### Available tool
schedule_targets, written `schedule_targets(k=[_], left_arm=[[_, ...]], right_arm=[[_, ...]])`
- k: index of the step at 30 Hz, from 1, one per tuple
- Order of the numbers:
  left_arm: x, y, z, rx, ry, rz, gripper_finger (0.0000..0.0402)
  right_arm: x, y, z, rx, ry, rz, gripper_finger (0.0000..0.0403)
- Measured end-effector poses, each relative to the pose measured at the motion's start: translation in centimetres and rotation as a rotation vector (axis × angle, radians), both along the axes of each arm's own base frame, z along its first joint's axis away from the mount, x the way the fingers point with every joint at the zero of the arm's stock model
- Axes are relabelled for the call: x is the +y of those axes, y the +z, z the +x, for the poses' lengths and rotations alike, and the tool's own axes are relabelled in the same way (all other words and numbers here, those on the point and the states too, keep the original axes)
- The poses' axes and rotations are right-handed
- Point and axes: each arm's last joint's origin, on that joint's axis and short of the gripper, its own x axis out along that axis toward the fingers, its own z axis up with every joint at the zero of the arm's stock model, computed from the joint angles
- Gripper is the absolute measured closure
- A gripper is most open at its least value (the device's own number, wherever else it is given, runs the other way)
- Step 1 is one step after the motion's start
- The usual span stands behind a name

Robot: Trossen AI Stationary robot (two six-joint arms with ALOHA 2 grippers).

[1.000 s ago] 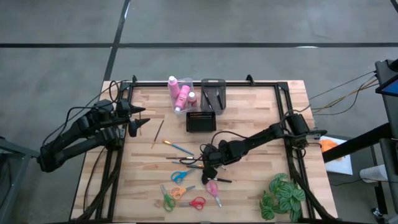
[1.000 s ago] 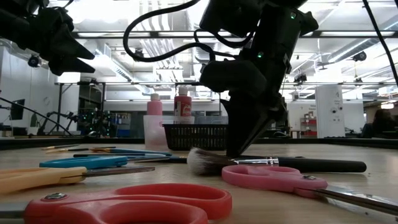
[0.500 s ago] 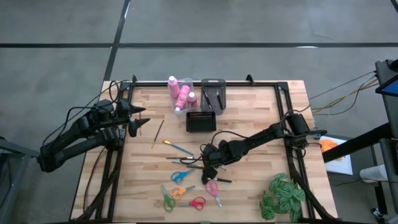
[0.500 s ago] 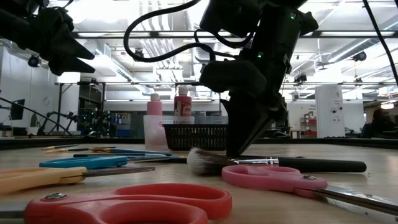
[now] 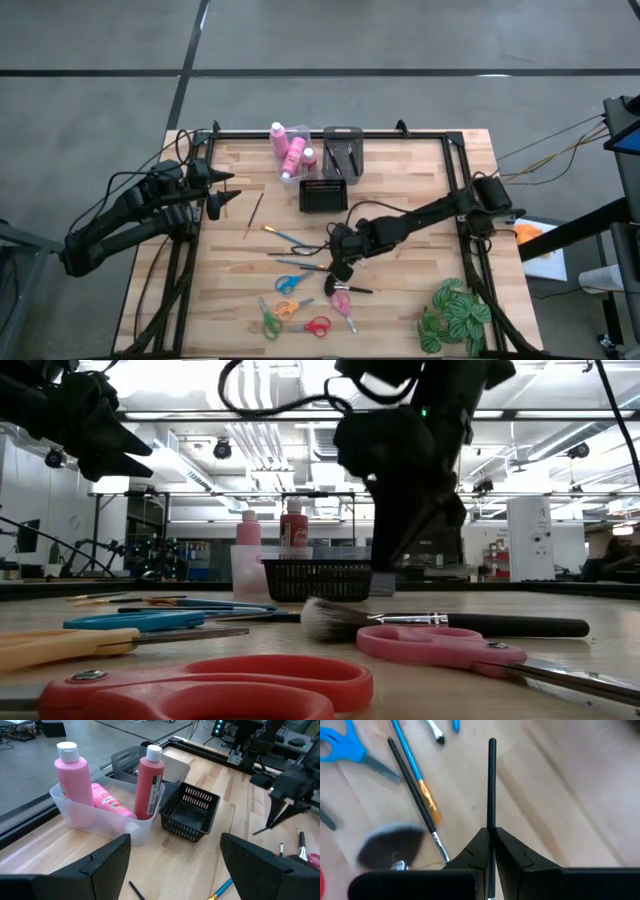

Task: Pick & Place Paint Supplies
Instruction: Put the black paint brush into the gray bin

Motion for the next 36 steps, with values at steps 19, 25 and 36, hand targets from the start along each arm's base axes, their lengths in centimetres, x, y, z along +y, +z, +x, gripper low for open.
schedule_targets(k=[19,25,36], left_arm=[[0.0,0.0,0.0,0.0,-0.001,0.0,0.0091],[0.0,0.0,0.0,0.0,-0.001,0.0,0.0091],[0.0,0.0,0.0,0.0,0.0,0.0,0.0091]], right_arm=[[-8.3,7.0,-2.1,-0.148,0.032,-0.147,0.0384],[-11.5,8.2,-3.4,-0.169,0.01,-0.197,0.0384],[-16.6,9.6,-3.7,-0.287,-0.095,-0.257,0.0384]])
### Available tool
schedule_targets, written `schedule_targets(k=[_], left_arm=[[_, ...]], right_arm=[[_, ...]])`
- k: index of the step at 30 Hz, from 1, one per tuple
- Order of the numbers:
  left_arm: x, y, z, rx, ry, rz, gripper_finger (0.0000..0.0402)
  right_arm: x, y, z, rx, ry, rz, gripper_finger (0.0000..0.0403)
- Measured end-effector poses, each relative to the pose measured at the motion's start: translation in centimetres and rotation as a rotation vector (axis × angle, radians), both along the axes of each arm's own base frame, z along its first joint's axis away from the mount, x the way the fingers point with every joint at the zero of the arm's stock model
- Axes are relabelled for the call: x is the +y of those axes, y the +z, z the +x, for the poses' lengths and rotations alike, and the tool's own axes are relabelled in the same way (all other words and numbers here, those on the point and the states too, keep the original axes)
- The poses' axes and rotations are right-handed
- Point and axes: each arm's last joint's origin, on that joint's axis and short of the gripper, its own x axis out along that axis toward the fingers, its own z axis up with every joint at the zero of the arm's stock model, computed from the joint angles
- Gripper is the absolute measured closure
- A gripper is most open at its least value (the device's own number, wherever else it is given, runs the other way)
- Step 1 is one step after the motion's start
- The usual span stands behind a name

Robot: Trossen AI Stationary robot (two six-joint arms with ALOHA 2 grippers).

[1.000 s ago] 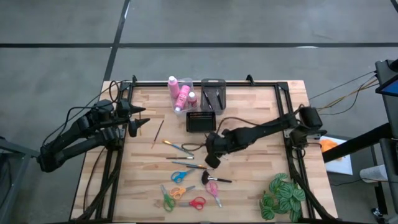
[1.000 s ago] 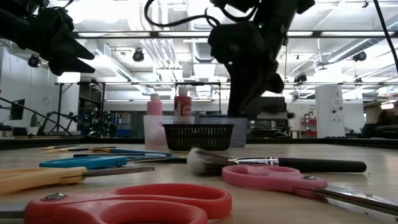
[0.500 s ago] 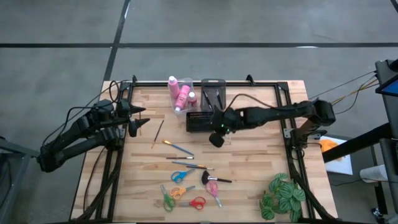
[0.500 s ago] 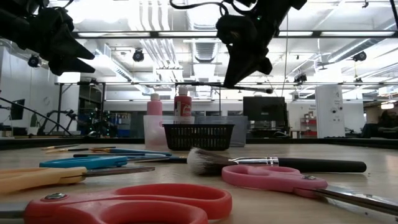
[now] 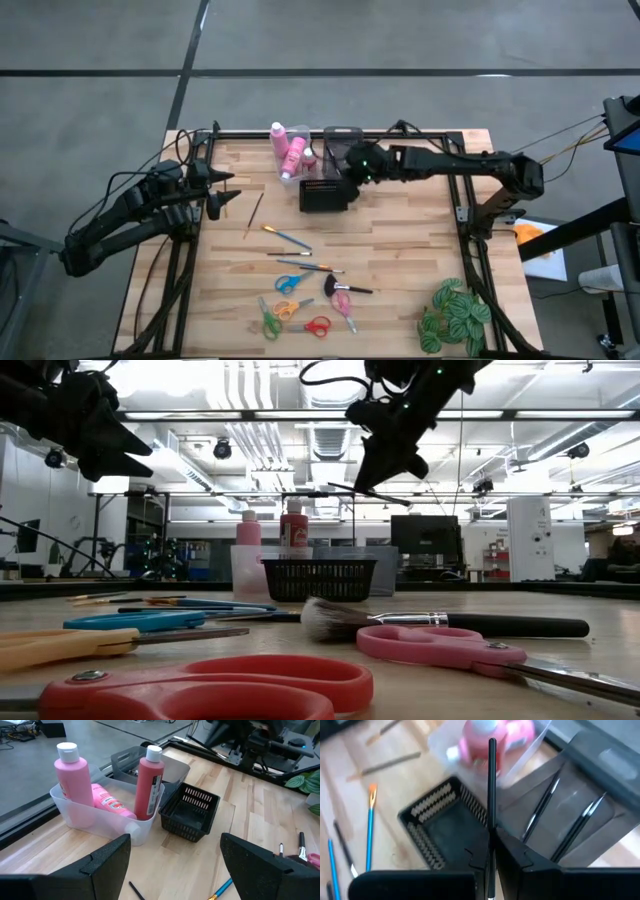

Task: Pick & Place Paint Supplies
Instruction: Put the black paint brush into the gray bin

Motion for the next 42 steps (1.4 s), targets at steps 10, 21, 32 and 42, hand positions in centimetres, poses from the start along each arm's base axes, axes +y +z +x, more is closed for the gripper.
schedule_targets(k=[10,21,32,42], left_arm=[[0.0,0.0,0.0,0.0,0.0,0.0,0.0091],[0.0,0.0,0.0,0.0,0.0,0.0,0.0091],[0.0,0.0,0.0,0.0,0.001,0.0,0.0091],[0.0,0.0,0.0,0.0,0.0,0.0,0.0091]], right_arm=[[-5.1,0.2,-0.1,-0.152,-0.188,0.0,0.0384],[-8.9,-3.3,0.2,-0.146,-0.369,0.088,0.0384],[-9.7,-6.1,0.6,-0.115,-0.453,0.187,0.0384],[-9.9,-7.6,0.9,-0.083,-0.474,0.212,0.0384]])
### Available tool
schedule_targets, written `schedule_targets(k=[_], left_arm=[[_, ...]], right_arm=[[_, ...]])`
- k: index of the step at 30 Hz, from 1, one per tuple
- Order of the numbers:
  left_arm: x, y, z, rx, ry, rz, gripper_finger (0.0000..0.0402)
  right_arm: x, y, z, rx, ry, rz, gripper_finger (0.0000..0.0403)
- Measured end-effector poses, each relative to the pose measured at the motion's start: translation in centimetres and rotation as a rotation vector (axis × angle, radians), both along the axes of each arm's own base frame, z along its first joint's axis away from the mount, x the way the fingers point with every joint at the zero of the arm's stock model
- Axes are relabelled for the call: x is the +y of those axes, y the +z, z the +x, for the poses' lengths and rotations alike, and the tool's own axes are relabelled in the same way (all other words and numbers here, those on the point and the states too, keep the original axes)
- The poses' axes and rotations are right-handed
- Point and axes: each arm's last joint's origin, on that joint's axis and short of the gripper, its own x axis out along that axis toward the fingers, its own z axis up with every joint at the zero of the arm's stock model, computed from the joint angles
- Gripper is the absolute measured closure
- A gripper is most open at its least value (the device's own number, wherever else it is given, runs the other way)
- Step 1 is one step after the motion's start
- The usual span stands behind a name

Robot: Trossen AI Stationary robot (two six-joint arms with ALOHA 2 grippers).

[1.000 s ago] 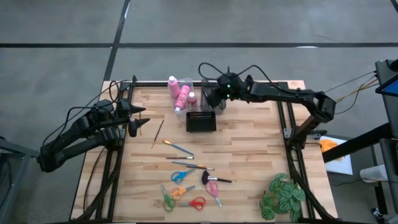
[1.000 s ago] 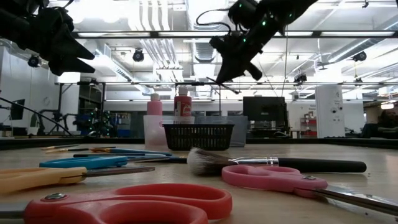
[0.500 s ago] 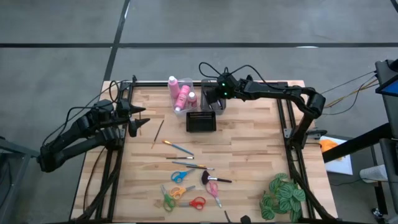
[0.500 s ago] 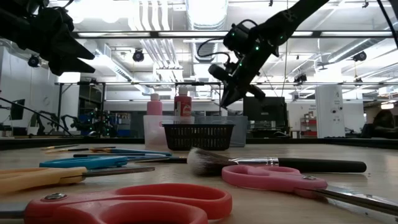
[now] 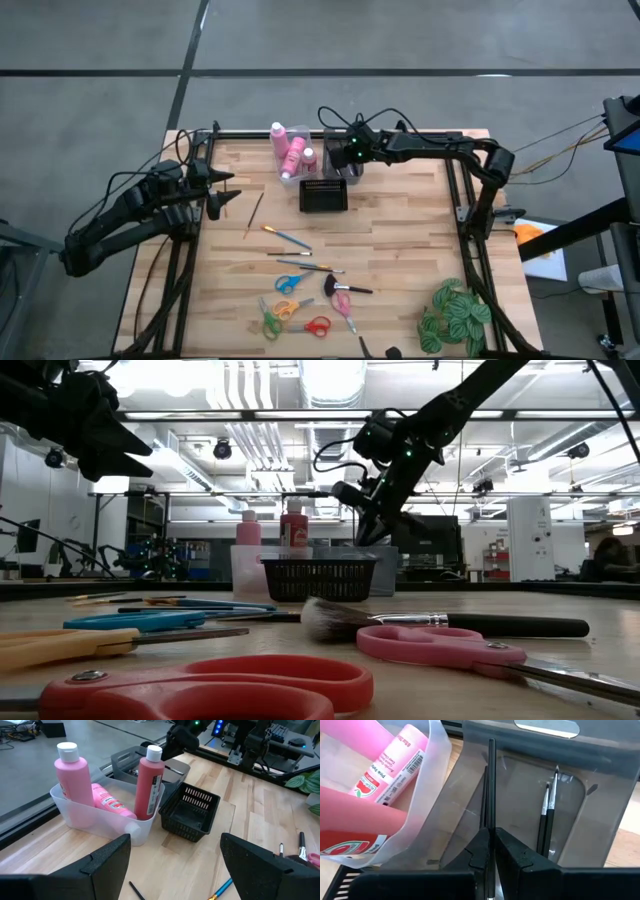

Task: Pick & Place Paint Supplies
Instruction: Put the black paint brush into the gray bin

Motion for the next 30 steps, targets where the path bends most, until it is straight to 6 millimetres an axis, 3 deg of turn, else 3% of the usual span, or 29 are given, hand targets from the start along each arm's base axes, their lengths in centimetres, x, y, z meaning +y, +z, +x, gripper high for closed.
schedule_targets(k=[9,18,30], left_arm=[[0.0,0.0,0.0,0.0,0.0,0.0,0.0091],[-0.01,0.0,0.0,0.0,-0.001,0.0,0.0091],[0.0,0.0,0.0,0.0,-0.001,0.0,0.0091]], right_arm=[[-0.15,-0.14,-0.1,-0.006,-0.026,0.013,0.0378],[-0.23,-0.52,-0.3,0.017,-0.001,0.01,0.0308],[-0.24,-0.35,-0.19,0.011,0.019,0.014,0.0303]])
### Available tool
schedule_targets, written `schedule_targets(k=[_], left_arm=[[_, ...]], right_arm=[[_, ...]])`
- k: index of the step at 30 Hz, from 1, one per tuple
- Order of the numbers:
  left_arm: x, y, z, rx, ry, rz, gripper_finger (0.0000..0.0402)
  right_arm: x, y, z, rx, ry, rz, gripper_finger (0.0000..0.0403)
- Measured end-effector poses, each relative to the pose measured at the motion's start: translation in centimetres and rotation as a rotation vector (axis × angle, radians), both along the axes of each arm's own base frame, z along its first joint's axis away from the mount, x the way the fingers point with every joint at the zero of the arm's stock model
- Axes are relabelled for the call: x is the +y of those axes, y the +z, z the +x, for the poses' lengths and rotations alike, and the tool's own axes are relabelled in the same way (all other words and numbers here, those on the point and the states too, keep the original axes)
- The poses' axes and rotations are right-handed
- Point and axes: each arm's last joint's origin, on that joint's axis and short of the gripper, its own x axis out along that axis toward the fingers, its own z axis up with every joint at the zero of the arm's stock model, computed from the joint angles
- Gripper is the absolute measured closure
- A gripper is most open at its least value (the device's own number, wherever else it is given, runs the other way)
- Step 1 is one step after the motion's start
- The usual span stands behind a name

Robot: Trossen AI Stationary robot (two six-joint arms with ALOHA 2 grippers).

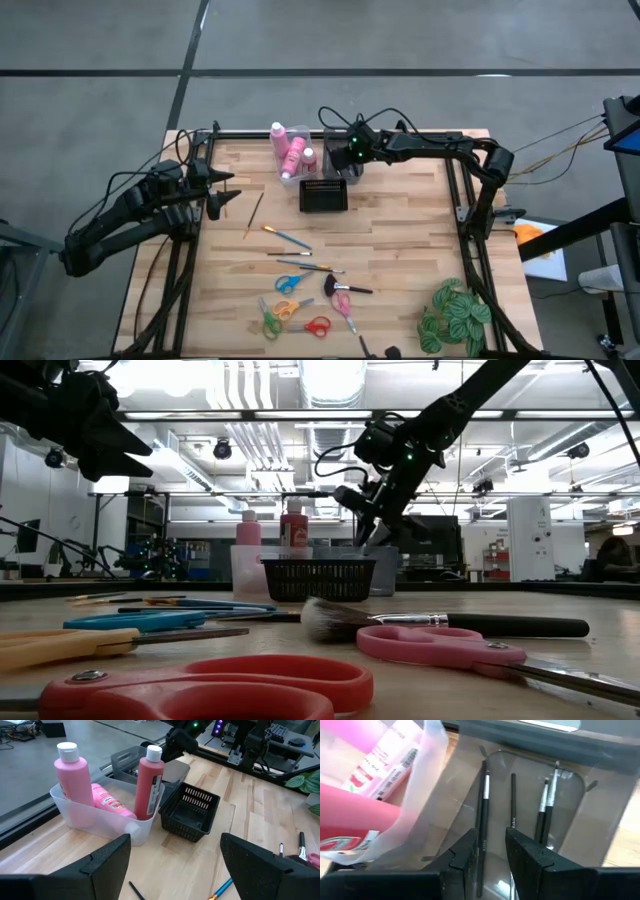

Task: Pick & Place Paint Supplies
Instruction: Put the black paint brush into the gray bin

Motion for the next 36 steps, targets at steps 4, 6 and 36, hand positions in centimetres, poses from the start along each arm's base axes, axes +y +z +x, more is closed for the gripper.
schedule_targets(k=[4,6,36], left_arm=[[0.0,0.0,0.0,0.0,0.0,0.0,0.0091],[0.0,0.0,0.0,0.0,0.0,0.0,0.0091],[0.0,0.0,0.0,0.0,0.0,0.0,0.0091]], right_arm=[[0.1,1.0,0.3,-0.042,0.049,0.001,0.0303],[0.3,1.7,0.5,-0.052,0.103,-0.014,0.0303],[21.3,9.8,-4.5,0.163,0.756,-0.059,0.0303]])
